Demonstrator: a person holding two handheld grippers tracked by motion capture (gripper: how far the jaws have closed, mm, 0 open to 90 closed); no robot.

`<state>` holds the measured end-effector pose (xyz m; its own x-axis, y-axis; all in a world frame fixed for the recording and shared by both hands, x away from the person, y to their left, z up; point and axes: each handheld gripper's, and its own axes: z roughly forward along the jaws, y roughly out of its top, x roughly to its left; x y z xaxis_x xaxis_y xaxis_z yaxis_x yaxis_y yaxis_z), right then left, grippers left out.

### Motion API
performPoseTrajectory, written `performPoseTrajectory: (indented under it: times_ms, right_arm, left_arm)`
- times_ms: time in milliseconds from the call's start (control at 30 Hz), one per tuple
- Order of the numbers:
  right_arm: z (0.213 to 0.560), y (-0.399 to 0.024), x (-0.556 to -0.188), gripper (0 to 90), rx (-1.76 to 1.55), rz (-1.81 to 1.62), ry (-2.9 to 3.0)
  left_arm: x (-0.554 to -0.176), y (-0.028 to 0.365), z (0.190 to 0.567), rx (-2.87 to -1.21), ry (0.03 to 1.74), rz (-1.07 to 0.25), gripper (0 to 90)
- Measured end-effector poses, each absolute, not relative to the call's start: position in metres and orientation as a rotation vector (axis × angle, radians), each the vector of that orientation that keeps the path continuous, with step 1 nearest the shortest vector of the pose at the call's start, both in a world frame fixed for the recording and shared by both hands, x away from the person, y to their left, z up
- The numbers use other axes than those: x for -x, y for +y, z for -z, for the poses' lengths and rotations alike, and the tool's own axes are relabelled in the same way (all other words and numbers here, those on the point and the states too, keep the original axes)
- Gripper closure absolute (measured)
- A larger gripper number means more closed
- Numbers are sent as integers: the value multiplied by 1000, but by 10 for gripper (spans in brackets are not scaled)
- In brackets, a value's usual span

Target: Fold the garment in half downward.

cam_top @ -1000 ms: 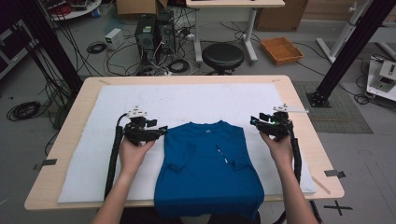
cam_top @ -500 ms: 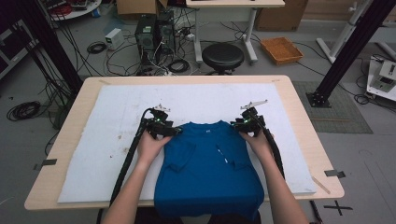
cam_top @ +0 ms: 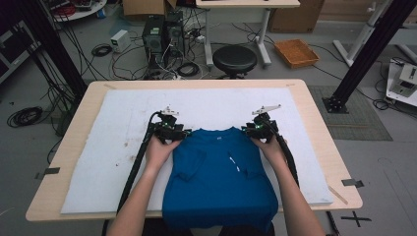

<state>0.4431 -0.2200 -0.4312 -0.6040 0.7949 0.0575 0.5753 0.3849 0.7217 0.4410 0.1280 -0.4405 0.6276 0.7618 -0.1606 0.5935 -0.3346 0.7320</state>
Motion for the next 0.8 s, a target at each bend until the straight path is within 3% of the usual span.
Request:
performPoseTrajectory:
  times_ms: [267, 400, 467, 500, 600, 800]
  right_arm:
    - [440, -211, -449, 630, -1188, -963, 2428]
    - [439, -209, -447, 737, -1151, -945, 2445]
    - [439, -205, -446, 836, -1112, -932, 2459]
    - [439, -205, -446, 836, -1112, -932, 2459]
    - [438, -203, -444, 872, -1087, -927, 2460]
    - [432, -211, -445, 879, -1114, -1007, 2434]
  left_arm:
    - [-437, 115, 441, -2150, 1020, -347, 532]
    - [-434, 111, 441, -2180, 989, -370, 556]
    - [-434, 110, 441, -2183, 976, -379, 637]
    - [-433, 110, 441, -2184, 971, -376, 637]
    - [-433, 109, 441, -2178, 941, -342, 830]
    - [-438, 117, 441, -2136, 960, -301, 867]
